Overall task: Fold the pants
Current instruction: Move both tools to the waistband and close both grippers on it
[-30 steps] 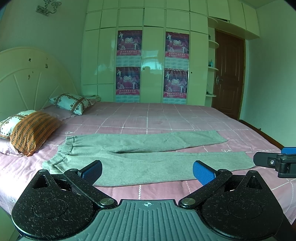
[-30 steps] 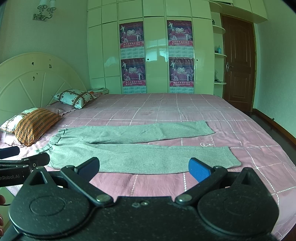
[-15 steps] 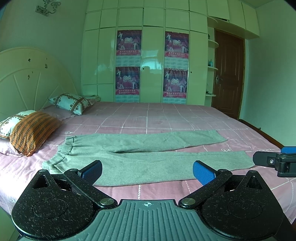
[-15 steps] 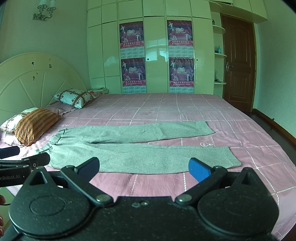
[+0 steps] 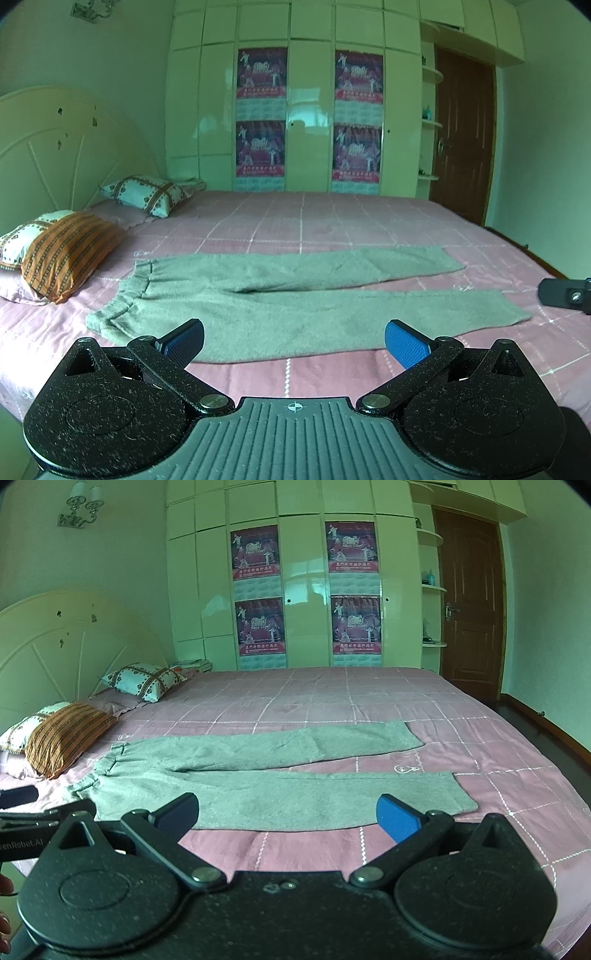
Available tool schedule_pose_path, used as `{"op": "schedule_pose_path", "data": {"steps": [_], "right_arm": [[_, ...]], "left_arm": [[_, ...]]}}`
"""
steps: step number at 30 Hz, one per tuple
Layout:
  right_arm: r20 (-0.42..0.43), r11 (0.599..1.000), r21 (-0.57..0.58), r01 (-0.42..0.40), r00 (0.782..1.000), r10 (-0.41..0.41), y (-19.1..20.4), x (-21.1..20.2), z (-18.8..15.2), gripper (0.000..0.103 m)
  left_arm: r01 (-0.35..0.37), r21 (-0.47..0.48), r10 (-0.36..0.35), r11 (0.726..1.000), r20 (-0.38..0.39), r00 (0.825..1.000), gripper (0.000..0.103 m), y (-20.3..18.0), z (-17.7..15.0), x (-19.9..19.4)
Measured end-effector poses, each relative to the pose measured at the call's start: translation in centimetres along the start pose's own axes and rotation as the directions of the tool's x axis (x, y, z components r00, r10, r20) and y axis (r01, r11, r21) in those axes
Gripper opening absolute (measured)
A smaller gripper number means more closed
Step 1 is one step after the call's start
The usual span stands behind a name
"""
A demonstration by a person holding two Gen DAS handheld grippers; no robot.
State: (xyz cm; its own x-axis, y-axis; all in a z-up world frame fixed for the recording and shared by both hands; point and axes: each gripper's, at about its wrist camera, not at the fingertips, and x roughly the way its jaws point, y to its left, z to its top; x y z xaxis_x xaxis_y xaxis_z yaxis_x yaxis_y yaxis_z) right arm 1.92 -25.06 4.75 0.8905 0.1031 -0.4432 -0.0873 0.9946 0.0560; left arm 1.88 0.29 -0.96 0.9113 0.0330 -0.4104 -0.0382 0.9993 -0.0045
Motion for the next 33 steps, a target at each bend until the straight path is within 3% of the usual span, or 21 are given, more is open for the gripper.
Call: {"op": "schedule_pose_path", "data": {"steps": [9, 15, 24, 27, 33], "right_arm": [[-0.046, 1.000, 0.011, -0.012, 0.999, 0.012, -1.1, 1.6, -0.7, 0.097], [-0.104, 0.999, 0.043, 0.019, 0.994, -0.014, -1.7, 5.3, -1.0, 0.097], [-0.177, 0.999, 0.007, -0.044, 0.983, 0.045, 1.2, 12.3, 1.7, 0.097], [-0.195, 0.996, 0.001, -0.086, 0.977, 0.085, 2.2, 15.1, 3.0, 0.092], [-0.192, 0.987, -0.084, -0.140, 0.974, 0.122, 4.6, 21.4, 6.6, 0.084]], "left_arm": [[-0.034, -0.009, 0.034, 0.999, -0.067, 0.997, 0.103, 2.2, -0.6, 3.6], [-0.045, 0.024, 0.048, 0.999, -0.138, 0.989, 0.103, 3.6, -1.0, 7.4], [-0.029, 0.002, 0.028, 1.000, -0.189, 0.982, 0.103, 6.2, 0.0, 13.4], [0.009, -0.031, -0.015, 0.999, -0.184, 0.983, 0.103, 8.0, 0.8, 15.7], [-0.041, -0.112, 0.017, 0.993, -0.204, 0.979, 0.103, 15.1, 3.4, 22.4]]}}
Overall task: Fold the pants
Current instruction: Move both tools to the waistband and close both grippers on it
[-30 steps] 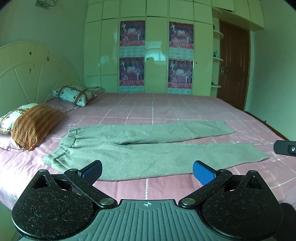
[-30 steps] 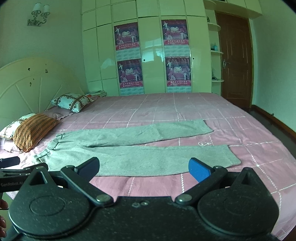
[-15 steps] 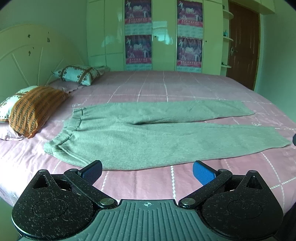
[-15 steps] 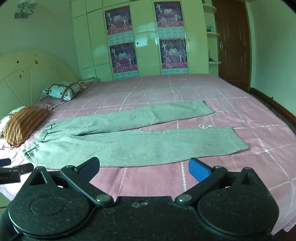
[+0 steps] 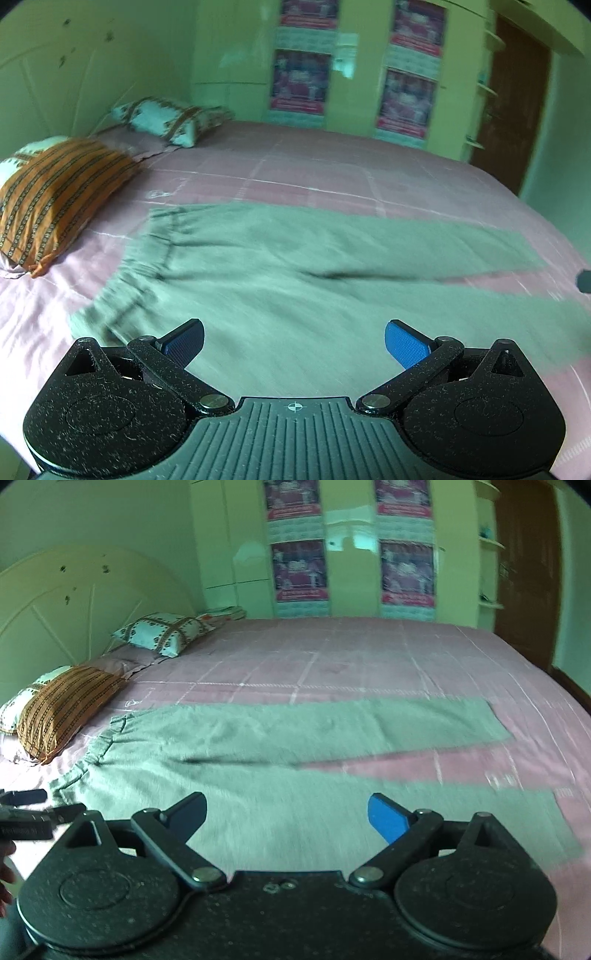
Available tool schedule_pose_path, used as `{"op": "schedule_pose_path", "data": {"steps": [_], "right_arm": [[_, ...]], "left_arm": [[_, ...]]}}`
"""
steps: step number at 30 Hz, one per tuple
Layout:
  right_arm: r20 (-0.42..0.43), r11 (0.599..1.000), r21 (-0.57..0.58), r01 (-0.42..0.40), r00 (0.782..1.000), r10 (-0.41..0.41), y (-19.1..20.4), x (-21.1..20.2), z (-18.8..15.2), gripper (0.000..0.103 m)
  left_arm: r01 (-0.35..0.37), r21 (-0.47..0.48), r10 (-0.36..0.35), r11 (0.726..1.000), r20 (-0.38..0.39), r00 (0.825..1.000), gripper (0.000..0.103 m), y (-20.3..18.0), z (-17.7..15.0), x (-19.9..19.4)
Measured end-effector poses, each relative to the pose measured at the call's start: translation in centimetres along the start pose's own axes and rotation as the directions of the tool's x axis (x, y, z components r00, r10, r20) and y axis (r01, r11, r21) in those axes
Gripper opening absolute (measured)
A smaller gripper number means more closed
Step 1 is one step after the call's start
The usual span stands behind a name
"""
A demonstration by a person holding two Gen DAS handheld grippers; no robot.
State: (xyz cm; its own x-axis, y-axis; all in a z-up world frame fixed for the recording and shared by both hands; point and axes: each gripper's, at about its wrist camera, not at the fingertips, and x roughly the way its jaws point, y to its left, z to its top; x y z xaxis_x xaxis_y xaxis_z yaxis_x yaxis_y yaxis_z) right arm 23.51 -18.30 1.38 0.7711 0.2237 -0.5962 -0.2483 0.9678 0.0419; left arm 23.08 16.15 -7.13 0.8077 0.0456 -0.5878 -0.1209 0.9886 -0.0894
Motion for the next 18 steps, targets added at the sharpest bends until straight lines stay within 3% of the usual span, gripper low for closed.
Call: {"op": "schedule_pose_path", "data": {"steps": [2, 6, 10, 12, 13, 18], "right_arm": [[-0.007, 0.999, -0.034, -0.013, 1.000, 0.012, 0.4, 2.5, 1.9, 0.078], [-0.013, 0.995, -0.086, -0.054, 0.999, 0.053, 1.1, 8.5, 5.4, 0.075], [-0.051, 0.988, -0.134, -0.080, 0.996, 0.073, 1.9, 15.4, 7.6, 0.064], [-0.087, 0.985, -0.136, -0.105, 0.992, 0.094, 1.8, 19.2, 8.7, 0.055], [-0.105, 0.983, -0.144, -0.114, 0.990, 0.099, 1.8, 21.0, 9.2, 0.052], [-0.156, 0.969, -0.199, -0.148, 0.981, 0.117, 1.2, 28.6, 10.9, 0.051]], "left_arm": [[-0.026, -0.010, 0.026, 1.000, 0.009, 1.000, 0.103, 2.8, 1.8, 2.4], [-0.068, -0.029, 0.067, 0.997, -0.010, 0.998, 0.103, 8.7, 5.7, 8.7], [-0.051, -0.082, 0.047, 0.995, -0.054, 0.997, 0.103, 14.0, 9.5, 15.7], [-0.038, -0.108, 0.030, 0.993, -0.074, 0.997, 0.089, 16.2, 10.6, 19.2], [-0.047, -0.116, 0.035, 0.992, -0.103, 0.994, 0.076, 17.2, 11.0, 21.2], [-0.065, -0.141, 0.039, 0.988, -0.178, 0.983, 0.073, 20.4, 12.0, 28.3]]}}
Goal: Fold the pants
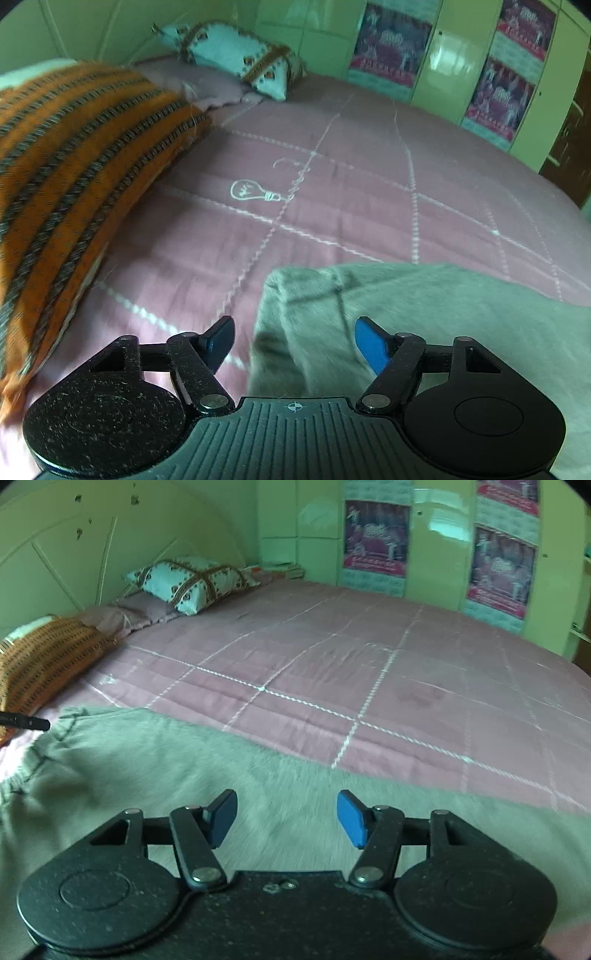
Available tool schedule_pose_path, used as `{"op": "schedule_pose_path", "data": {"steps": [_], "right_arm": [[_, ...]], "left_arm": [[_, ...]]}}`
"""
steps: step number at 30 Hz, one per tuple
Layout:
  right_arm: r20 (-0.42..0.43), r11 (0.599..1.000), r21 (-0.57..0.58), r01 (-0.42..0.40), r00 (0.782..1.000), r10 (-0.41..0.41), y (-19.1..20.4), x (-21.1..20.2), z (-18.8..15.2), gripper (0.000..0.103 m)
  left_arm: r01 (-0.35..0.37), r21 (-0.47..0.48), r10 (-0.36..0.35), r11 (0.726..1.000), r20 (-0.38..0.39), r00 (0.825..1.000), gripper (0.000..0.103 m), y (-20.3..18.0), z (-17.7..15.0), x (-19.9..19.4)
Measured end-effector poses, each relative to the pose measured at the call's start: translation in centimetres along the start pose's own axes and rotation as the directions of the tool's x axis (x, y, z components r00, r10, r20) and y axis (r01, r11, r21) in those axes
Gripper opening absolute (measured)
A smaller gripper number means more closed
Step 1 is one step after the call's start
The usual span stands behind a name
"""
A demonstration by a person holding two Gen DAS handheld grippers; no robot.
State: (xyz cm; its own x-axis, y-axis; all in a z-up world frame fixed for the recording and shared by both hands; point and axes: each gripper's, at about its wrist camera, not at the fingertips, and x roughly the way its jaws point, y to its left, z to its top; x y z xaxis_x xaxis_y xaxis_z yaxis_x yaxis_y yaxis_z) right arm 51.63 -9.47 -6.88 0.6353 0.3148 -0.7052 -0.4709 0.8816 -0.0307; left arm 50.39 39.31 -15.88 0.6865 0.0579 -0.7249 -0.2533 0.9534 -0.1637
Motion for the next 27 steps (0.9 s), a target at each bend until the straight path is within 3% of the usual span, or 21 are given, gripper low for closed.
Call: {"op": "schedule_pose_path", "data": {"steps": [7, 11, 15, 18, 19, 20, 21, 23, 27], "right_arm": [[-0.084, 0.982, -0.186, -0.023, 0.996, 0.008, -1.3, 7.7, 2.0, 0.047], [-0.165, 0.966, -0.249, -0.061, 0.986, 0.020, -2.0, 10.6, 1.7, 0.041], [-0.171, 0.970, -0.217, -0.110, 0.982, 0.073, -3.2, 11.4, 1.6, 0.042], [-0.163, 0.971, -0.219, -0.096, 0.985, 0.060, -3.0, 11.7, 1.3, 0.043], [-0.162, 0.968, -0.234, -0.092, 0.985, 0.054, -2.7, 11.7, 1.2, 0.038], [-0.164, 0.963, -0.251, -0.095, 0.985, 0.055, -2.4, 11.6, 1.2, 0.025], [-0.174, 0.957, -0.270, -0.106, 0.983, 0.060, -1.9, 11.6, 1.3, 0.018], [-0.171, 0.939, -0.336, -0.074, 0.985, 0.016, -0.7, 11.5, 1.2, 0.005], [-0.150, 0.941, -0.338, -0.032, 0.988, -0.020, 0.0, 10.3, 1.9, 0.000]], "left_arm": [[0.077, -0.014, -0.078, 0.997, -0.078, 0.994, 0.073, -0.1, 2.0, 5.2], [0.081, 0.042, -0.076, 0.996, -0.114, 0.991, 0.076, -0.7, 2.6, 7.2], [0.087, 0.078, -0.078, 0.993, -0.117, 0.990, 0.078, -0.9, 2.7, 7.8], [0.064, 0.098, -0.055, 0.993, -0.098, 0.994, 0.078, -1.4, 2.6, 7.7], [0.063, 0.091, -0.054, 0.994, -0.089, 0.995, 0.074, -1.4, 2.6, 7.7], [0.068, 0.094, -0.060, 0.993, -0.078, 0.995, 0.057, -1.4, 2.6, 7.4], [0.071, 0.096, -0.066, 0.993, -0.056, 0.996, 0.049, -1.6, 2.7, 7.2], [0.066, 0.108, -0.062, 0.992, -0.046, 0.997, 0.044, -1.7, 2.7, 7.1], [0.132, 0.060, -0.132, 0.989, -0.002, 0.991, 0.036, -0.5, 2.6, 5.9]]}}
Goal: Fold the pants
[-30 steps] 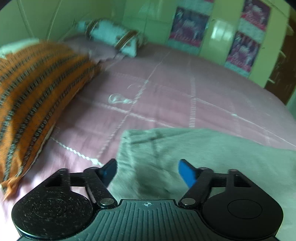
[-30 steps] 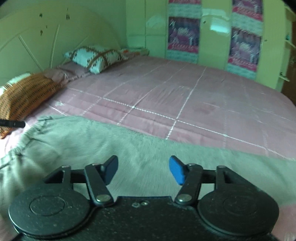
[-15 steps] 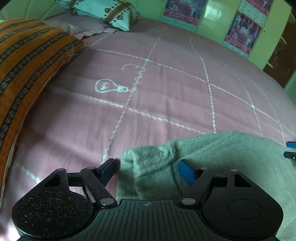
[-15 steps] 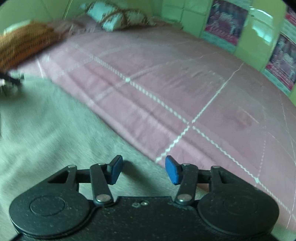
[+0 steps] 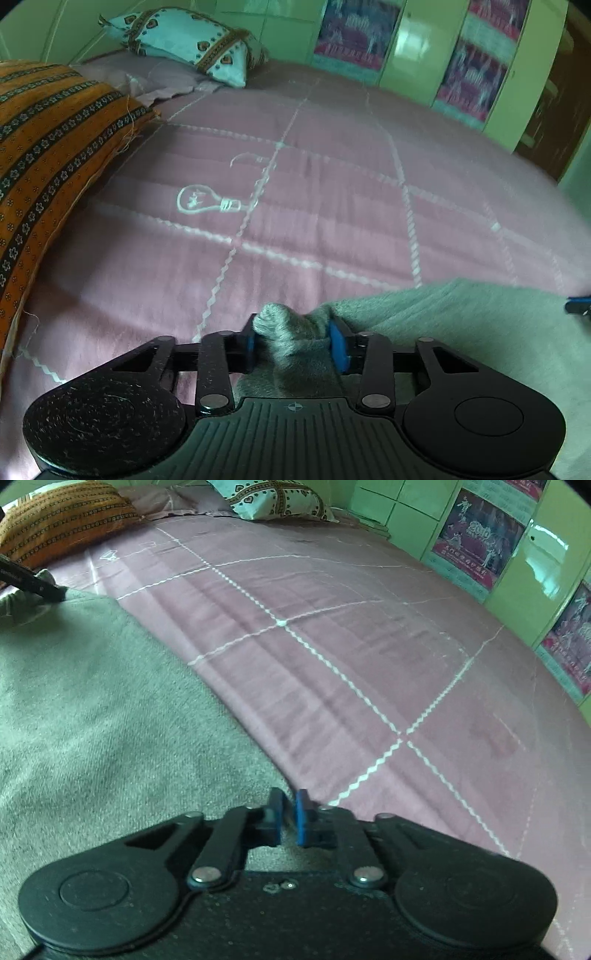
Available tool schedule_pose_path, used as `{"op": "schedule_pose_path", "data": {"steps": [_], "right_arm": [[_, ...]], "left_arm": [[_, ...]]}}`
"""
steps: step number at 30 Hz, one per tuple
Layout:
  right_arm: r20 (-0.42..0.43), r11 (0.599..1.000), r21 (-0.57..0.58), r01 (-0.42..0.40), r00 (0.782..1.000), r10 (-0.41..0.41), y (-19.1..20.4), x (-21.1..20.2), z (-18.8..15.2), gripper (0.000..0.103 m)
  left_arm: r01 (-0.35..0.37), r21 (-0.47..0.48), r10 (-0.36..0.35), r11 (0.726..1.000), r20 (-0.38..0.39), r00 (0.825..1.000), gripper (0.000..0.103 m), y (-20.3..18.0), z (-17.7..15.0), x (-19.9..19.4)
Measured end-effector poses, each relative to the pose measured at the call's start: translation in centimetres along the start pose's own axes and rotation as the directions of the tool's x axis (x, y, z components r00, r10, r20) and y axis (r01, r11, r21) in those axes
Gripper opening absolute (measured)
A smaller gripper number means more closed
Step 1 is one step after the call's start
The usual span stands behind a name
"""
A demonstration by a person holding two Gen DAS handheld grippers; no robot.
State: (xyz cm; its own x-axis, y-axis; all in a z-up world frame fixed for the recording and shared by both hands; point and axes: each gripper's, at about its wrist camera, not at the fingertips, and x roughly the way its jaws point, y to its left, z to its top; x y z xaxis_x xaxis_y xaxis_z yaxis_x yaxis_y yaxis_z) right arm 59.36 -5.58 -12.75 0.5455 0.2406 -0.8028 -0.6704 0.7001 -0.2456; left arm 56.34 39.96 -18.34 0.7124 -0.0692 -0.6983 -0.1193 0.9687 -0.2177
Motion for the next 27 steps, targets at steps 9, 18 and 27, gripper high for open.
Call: {"op": "schedule_pose_path", "data": {"steps": [9, 18, 27], "right_arm": [[0.198, 0.995, -0.085, 0.061, 0.979, -0.043, 2.5, -12.7, -1.6, 0.000], [0.279, 0.942, -0.272, 0.196, 0.953, -0.118, 10.4, -20.6, -8.5, 0.000], [0.224, 0.979, 0.180, 0.094, 0.965, -0.134, 12.6, -23.8, -16.4, 0.013]], "left_arm": [[0.161, 0.149, -0.193, 0.976, 0.241, 0.951, 0.035, 1.1, -1.8, -8.9], [0.198, 0.273, -0.281, 0.941, 0.309, 0.909, 0.035, 1.4, -8.7, -18.7], [0.210, -0.134, -0.181, 0.969, 0.199, 0.963, 0.059, 4.5, -19.7, -23.5]]}}
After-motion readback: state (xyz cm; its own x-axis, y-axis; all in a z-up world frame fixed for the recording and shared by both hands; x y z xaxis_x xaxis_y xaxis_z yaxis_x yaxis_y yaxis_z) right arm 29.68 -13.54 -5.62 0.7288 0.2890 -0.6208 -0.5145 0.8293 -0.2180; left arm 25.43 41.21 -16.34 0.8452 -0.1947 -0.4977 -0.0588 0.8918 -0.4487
